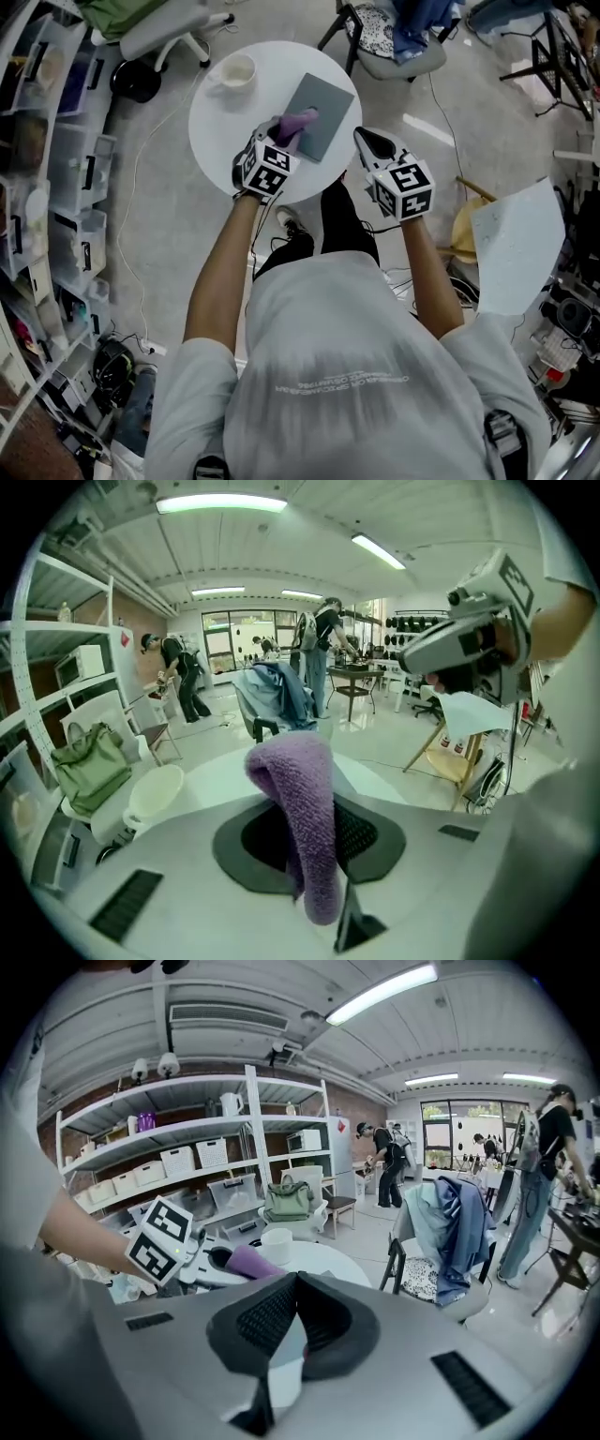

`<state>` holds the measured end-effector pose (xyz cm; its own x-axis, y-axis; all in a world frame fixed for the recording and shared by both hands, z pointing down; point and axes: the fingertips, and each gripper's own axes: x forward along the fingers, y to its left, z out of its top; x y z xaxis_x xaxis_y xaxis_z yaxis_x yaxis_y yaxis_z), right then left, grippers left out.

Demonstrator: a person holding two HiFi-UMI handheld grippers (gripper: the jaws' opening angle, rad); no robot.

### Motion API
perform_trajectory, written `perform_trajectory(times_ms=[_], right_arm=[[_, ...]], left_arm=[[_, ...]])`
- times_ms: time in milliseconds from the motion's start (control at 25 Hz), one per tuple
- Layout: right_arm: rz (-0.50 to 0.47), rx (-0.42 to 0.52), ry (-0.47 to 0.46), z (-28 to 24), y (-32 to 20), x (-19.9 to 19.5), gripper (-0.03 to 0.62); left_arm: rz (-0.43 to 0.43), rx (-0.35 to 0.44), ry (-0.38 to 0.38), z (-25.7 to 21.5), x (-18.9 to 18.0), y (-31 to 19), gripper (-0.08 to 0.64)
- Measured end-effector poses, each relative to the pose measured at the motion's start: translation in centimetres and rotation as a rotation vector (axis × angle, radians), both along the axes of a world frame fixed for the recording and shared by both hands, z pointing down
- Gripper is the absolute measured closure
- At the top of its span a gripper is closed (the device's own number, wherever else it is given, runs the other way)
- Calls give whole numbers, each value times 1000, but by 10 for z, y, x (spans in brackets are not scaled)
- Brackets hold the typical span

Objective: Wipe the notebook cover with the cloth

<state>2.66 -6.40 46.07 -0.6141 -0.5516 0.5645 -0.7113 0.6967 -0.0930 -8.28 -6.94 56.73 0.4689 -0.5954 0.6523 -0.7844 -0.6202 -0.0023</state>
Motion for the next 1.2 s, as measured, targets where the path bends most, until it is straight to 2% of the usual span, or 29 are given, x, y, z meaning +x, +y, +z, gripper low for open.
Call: perform_trajectory(times_ms=[120, 280, 440, 520, 680, 800, 920, 1080, 1200], right_arm=[[8, -11, -1, 5, -10, 8, 589], [26, -48, -11, 15, -33, 22, 590], [25, -71, -19, 22, -64, 36, 590], [10, -83, -22, 27, -78, 40, 591], [-36, -116, -17, 41, -98, 42, 591], [-62, -131, -18, 50, -113, 40, 591], [-74, -147, -28, 58, -122, 39, 591], [-82, -160, -32, 66, -129, 39, 590], [-84, -168, -28, 72, -129, 41, 591]], left_arm=[[-40, 24, 0, -17, 3, -35, 485], [-58, 27, -84, -21, 6, -79, 485], [-83, 39, -121, -14, 14, -120, 482], [-86, 46, -187, -3, 15, -139, 477], [-29, 47, -356, 27, 22, -162, 479], [27, -17, -448, 58, 24, -169, 479], [95, -75, -498, 86, 27, -160, 480], [179, -18, -557, 98, 32, -153, 482], [193, -28, -541, 100, 33, -151, 482]])
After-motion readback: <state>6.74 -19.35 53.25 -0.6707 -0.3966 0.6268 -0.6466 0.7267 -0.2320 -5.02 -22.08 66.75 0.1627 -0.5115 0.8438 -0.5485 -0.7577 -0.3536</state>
